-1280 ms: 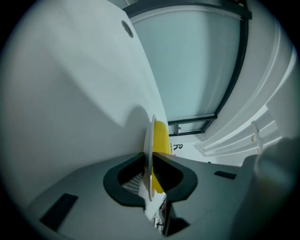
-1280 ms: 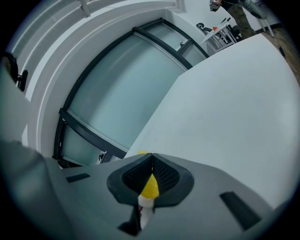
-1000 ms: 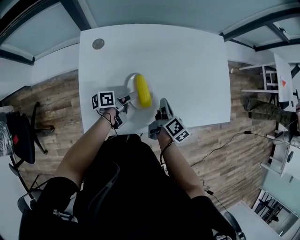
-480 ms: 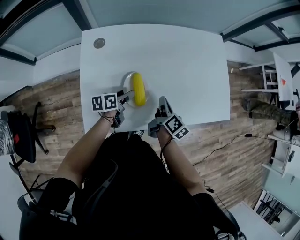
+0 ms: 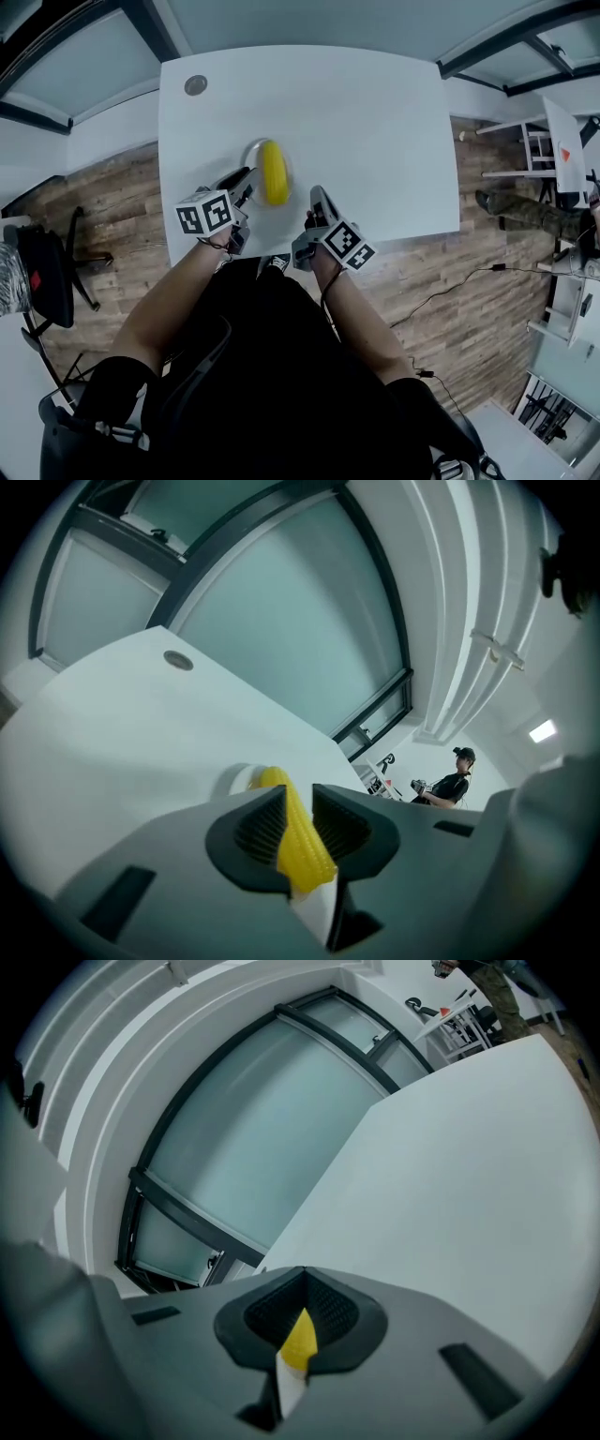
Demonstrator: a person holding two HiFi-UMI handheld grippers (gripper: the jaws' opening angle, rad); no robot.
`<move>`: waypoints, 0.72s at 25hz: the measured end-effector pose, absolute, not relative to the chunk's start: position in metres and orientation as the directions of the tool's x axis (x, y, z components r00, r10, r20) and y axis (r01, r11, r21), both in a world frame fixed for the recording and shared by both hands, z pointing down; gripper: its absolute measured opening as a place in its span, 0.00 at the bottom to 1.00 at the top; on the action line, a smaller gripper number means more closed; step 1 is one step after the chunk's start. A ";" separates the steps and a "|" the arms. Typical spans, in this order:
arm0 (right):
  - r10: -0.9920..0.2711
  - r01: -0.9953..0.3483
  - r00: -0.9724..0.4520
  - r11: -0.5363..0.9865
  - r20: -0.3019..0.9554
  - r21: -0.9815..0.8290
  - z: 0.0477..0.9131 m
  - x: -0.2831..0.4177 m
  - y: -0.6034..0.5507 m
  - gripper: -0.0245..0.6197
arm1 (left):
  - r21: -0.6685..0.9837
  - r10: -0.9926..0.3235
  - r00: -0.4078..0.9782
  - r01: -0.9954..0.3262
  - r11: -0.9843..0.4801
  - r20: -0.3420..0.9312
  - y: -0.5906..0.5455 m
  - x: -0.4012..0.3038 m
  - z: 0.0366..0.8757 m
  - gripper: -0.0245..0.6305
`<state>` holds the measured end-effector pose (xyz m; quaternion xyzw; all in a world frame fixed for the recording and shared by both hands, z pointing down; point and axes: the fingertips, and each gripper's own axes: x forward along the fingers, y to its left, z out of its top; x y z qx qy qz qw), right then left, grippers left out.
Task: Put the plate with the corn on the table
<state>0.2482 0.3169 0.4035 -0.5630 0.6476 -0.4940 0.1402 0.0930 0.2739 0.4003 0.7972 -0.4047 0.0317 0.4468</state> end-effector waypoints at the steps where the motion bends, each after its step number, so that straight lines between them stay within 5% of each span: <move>1: -0.868 -0.599 -0.336 -0.102 0.365 -0.794 0.398 0.244 0.316 0.04 | 0.671 -0.627 0.667 -0.681 -0.294 0.402 0.277 0.096 0.391 0.11; 2: -0.870 -0.610 -0.346 -0.076 0.352 -0.789 0.392 0.240 0.315 0.04 | 0.651 -0.632 0.671 -0.685 -0.328 0.388 0.279 0.100 0.381 0.04; 8: -0.880 -0.691 -0.402 0.110 0.254 -0.714 0.343 0.216 0.313 0.04 | 0.475 -0.655 0.698 -0.699 -0.534 0.290 0.296 0.121 0.318 0.04; 18: -0.876 -0.776 -0.450 0.286 0.175 -0.563 0.289 0.195 0.329 0.04 | 0.320 -0.731 0.632 -0.770 -0.552 0.257 0.324 0.124 0.279 0.04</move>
